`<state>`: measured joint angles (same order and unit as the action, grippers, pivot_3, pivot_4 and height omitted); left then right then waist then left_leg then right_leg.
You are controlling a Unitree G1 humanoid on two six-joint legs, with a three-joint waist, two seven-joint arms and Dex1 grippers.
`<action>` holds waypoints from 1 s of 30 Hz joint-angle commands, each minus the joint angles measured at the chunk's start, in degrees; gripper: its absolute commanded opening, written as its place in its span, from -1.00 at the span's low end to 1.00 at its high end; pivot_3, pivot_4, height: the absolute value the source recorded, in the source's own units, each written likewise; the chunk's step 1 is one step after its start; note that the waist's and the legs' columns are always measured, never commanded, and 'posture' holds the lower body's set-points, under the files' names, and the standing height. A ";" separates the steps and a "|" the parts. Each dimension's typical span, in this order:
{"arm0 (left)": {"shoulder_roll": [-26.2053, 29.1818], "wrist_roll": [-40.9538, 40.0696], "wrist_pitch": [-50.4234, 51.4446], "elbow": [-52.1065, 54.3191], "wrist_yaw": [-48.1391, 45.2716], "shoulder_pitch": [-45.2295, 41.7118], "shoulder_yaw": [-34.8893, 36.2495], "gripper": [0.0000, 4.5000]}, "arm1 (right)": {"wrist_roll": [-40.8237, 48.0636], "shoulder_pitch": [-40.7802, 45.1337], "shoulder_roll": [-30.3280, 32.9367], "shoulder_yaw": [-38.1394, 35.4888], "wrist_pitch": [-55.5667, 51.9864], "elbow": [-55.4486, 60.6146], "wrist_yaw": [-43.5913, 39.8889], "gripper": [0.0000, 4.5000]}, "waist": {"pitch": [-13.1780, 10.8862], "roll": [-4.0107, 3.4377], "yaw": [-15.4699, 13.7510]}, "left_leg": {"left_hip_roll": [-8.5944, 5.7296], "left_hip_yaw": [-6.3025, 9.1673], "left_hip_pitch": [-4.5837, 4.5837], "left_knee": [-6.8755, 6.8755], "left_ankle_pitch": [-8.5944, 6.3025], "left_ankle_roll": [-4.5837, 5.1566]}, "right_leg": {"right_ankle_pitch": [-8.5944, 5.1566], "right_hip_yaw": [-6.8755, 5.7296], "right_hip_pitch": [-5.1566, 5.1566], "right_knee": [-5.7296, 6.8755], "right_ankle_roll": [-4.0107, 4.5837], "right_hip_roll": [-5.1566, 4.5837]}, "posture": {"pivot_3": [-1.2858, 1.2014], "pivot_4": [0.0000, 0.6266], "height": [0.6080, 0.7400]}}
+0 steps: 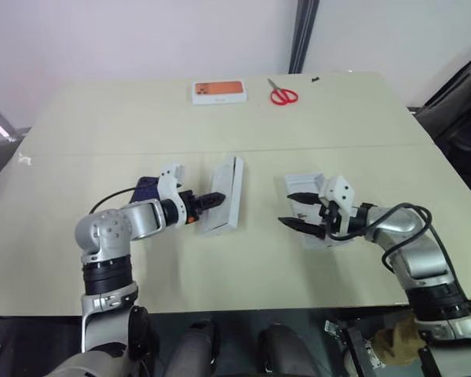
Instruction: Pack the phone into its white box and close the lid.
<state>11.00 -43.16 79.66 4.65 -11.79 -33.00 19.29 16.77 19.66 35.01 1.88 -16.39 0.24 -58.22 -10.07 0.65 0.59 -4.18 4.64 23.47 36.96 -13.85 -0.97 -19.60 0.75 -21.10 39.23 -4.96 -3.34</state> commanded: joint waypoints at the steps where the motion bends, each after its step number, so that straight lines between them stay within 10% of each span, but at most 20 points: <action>1: 0.68 -1.85 0.63 2.50 -0.83 -1.91 0.69 0.43 | -0.13 1.52 -0.65 0.07 1.69 0.10 0.38 0.49 | 0.00 0.00 0.00 | 0.00 0.00 0.00 0.01 0.00 0.00 | 0.00 0.00 0.00 0.00 0.00 0.00 | 0.03 -0.52 1.00; 15: 13.76 3.13 -14.40 9.06 -14.60 3.18 -7.30 0.43 | 0.02 8.50 -8.45 0.31 0.98 -1.77 7.99 0.49 | -0.01 -0.01 0.40 | 0.01 -0.01 0.00 -0.08 0.13 -0.22 | 0.00 0.03 -0.08 0.00 0.01 0.02 | 0.03 -0.52 1.00; 23: 25.51 10.84 -42.78 4.72 -35.59 13.78 -9.11 0.46 | -8.08 14.96 -17.81 7.00 3.72 -7.76 17.23 -0.97 | -0.02 -0.05 -0.02 | 0.04 -0.02 -0.01 -0.71 0.35 -0.49 | 0.07 0.11 -0.36 -0.15 0.19 0.03 | 0.03 -0.52 1.00; 30: 25.81 16.13 -60.20 0.30 -41.85 18.10 -8.99 0.46 | -17.74 19.43 -21.02 14.09 8.74 -18.39 20.95 -0.97 | -0.03 -0.06 0.36 | 0.03 -0.05 0.00 -0.83 0.36 -0.48 | 0.07 0.12 -0.43 -0.22 0.19 0.00 | 0.03 -0.52 1.00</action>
<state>36.50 -28.12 23.38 4.51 -52.68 -15.08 9.82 0.93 37.09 14.26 15.65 -9.41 -17.57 -38.32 -10.09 0.59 0.95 -4.15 4.59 23.47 36.14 -13.49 -1.45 -19.54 0.87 -21.54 39.03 -4.77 -3.33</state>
